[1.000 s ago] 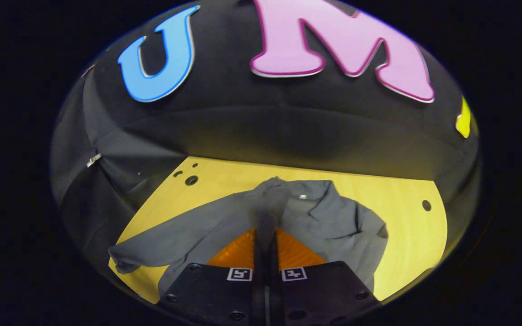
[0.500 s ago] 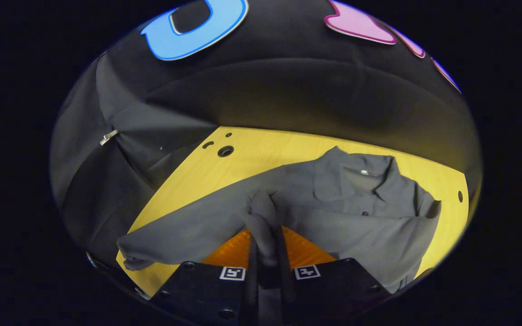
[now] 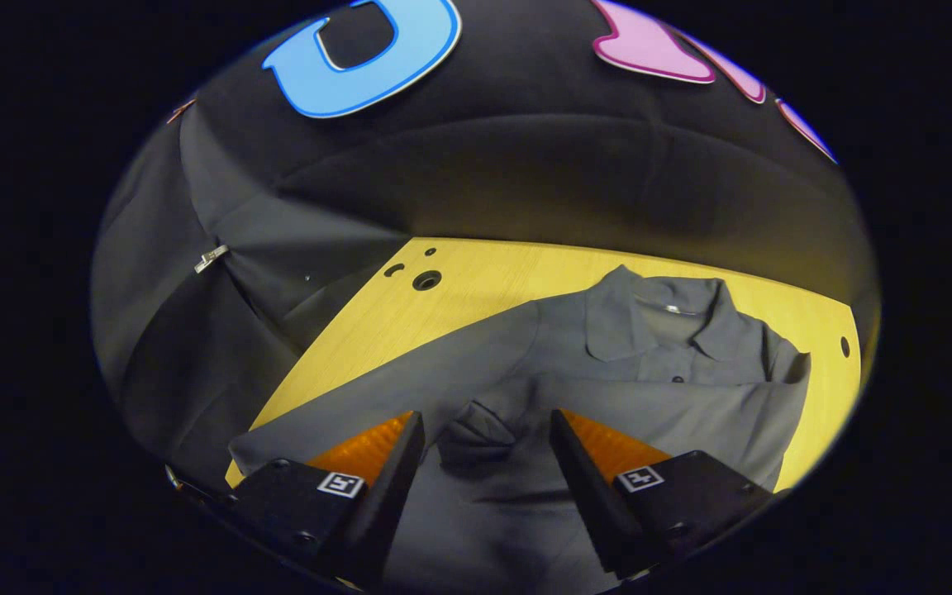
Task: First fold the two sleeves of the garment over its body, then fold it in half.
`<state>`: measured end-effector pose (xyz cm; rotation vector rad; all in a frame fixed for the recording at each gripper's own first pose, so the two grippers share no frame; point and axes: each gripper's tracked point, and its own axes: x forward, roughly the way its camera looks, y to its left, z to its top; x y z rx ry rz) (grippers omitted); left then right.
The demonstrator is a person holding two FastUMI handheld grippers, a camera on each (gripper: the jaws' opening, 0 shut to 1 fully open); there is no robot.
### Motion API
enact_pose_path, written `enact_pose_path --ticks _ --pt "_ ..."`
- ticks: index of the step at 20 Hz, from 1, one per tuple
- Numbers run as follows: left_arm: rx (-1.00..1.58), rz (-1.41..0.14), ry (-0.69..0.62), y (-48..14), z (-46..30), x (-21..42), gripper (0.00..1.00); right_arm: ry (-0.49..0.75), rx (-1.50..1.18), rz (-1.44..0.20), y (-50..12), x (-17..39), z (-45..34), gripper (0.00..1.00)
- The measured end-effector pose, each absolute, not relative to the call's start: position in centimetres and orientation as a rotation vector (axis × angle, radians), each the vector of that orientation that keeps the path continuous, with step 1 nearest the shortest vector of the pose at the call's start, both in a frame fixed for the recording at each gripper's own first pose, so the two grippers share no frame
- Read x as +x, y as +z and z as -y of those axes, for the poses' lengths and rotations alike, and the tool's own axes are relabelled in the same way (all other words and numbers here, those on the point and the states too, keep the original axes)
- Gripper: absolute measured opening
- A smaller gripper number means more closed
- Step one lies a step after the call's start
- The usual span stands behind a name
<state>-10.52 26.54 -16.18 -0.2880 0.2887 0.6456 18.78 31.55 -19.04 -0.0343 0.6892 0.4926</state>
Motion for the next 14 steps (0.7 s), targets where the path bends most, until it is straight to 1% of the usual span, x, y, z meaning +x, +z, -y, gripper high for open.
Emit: enact_pose_path --ticks 1,5,8,14 --pt "-0.3 -0.285 0.665 -16.4 -27.6 -10.5 0.98 0.477 -0.024 -0.681 -18.5 18.7 -30.7 0.98" --pt "-0.339 -0.284 0.741 -18.4 -32.1 -9.8 0.98 0.423 0.004 -0.657 -16.4 17.5 -26.5 0.99" --pt "-0.368 -0.305 0.777 -20.4 -35.2 -8.9 0.96 0.371 0.004 -0.643 -15.2 15.9 -22.3 0.99" --pt "-0.398 -0.364 0.794 -23.9 -39.3 -5.5 0.96 0.235 0.055 -0.622 -13.8 12.0 -13.6 0.99"
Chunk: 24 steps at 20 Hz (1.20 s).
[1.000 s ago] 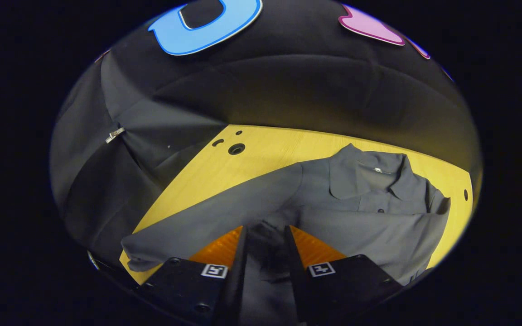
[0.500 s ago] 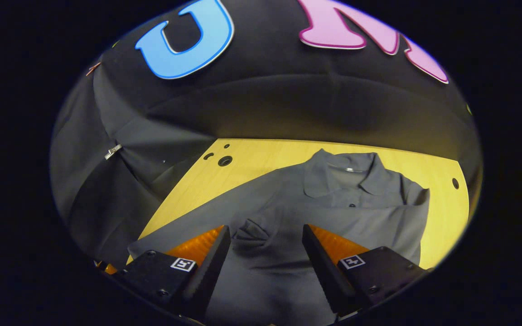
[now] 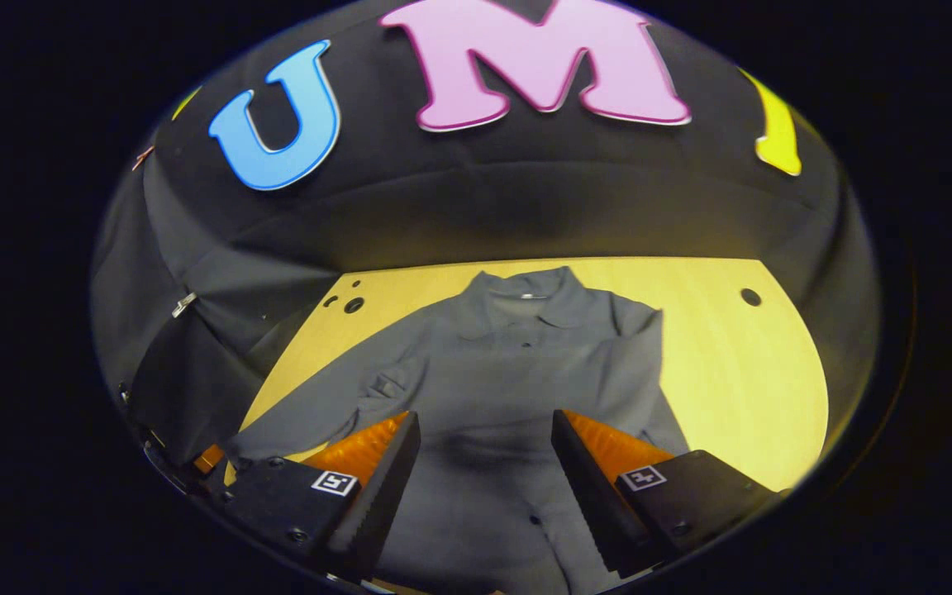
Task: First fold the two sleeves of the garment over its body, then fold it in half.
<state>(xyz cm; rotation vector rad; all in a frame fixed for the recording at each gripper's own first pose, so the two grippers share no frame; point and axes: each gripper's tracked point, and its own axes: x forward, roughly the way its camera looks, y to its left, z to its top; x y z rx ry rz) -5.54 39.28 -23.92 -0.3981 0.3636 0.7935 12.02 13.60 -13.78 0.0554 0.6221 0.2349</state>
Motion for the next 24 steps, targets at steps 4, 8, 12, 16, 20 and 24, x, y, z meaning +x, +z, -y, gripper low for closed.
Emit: enact_pose_path --ticks 4,8,12,16,20,24 --pt "-0.39 -0.424 0.785 -26.1 -40.3 -3.3 0.96 0.127 0.076 -0.61 -13.4 9.6 -8.3 0.99" --pt "-0.407 -0.492 0.792 -28.4 -40.7 -2.1 0.96 0.04 0.112 -0.629 -14.3 7.2 -4.9 0.99" --pt "-0.408 -0.562 0.808 -30.2 -40.6 -1.6 0.95 -0.026 0.154 -0.634 -14.7 5.2 -3.1 0.99" --pt "-0.387 -0.557 0.783 -30.1 -39.8 -0.6 0.76 -0.057 0.18 -0.627 -15.7 2.7 -1.1 0.99" --pt "-0.333 -0.556 0.702 -29.8 -38.9 1.0 0.24 -0.087 0.206 -0.625 -16.5 0.9 0.3 0.99" --pt "-0.309 -0.555 0.666 -28.4 -38.7 1.4 0.06 -0.098 0.229 -0.637 -17.7 0.1 2.0 0.99"
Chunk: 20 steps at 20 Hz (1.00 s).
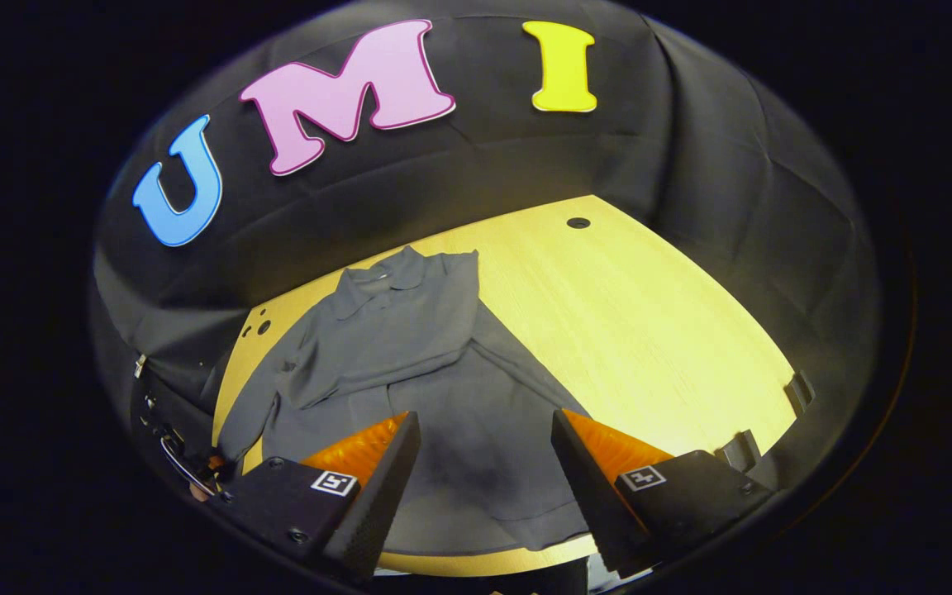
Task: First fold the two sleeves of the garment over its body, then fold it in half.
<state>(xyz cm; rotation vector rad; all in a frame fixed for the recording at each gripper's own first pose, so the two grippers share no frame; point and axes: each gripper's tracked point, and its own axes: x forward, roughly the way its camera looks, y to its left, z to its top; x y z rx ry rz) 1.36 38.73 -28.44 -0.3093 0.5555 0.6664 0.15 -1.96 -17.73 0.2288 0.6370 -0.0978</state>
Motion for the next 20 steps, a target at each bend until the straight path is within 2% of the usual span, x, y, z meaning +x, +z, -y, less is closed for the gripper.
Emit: enact_pose_path --ticks 2,3,8,14,20 --pt "-0.333 -0.512 0.676 -26.3 -38.5 1.5 0.02 -0.099 0.238 -0.64 -17.9 0.3 3.0 0.99" --pt "-0.342 -0.483 0.674 -24.9 -38.3 1.8 0.05 -0.095 0.242 -0.637 -18.0 0.4 3.4 0.99" --pt "-0.293 -0.385 0.588 -17.2 -34.3 5.0 0.05 -0.067 0.254 -0.632 -18.2 0.8 5.0 0.99" --pt "-0.233 -0.297 0.43 -9.8 -25.9 10.9 0.05 -0.08 0.279 -0.618 -18.7 0.3 8.1 0.99" --pt "-0.222 -0.283 0.251 -6.7 -15.6 16.5 0.05 -0.077 0.299 -0.646 -20.1 -0.4 9.6 0.99"
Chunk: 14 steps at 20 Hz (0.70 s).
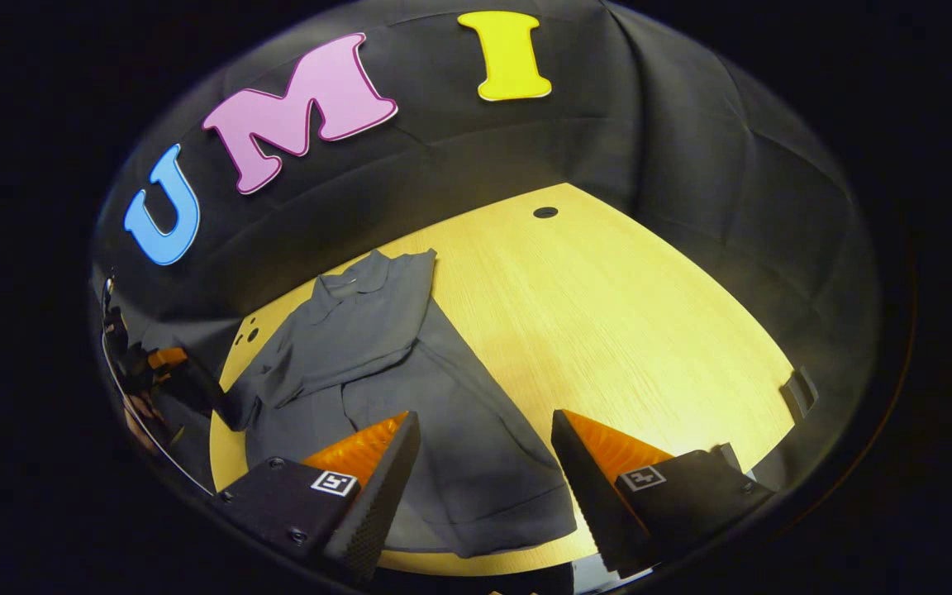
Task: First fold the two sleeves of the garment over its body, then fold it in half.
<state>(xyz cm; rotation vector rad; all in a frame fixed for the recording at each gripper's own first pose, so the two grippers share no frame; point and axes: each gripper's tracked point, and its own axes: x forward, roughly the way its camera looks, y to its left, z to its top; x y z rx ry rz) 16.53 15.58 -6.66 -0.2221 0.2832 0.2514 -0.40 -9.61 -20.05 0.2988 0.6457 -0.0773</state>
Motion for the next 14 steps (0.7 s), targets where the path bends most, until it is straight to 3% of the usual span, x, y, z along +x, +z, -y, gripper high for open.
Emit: enact_pose_path --ticks 14 --pt "-0.121 -0.34 -0.158 -5.7 9.3 23.5 0.05 0.026 0.252 -0.685 -21.2 0.3 9.4 0.99"
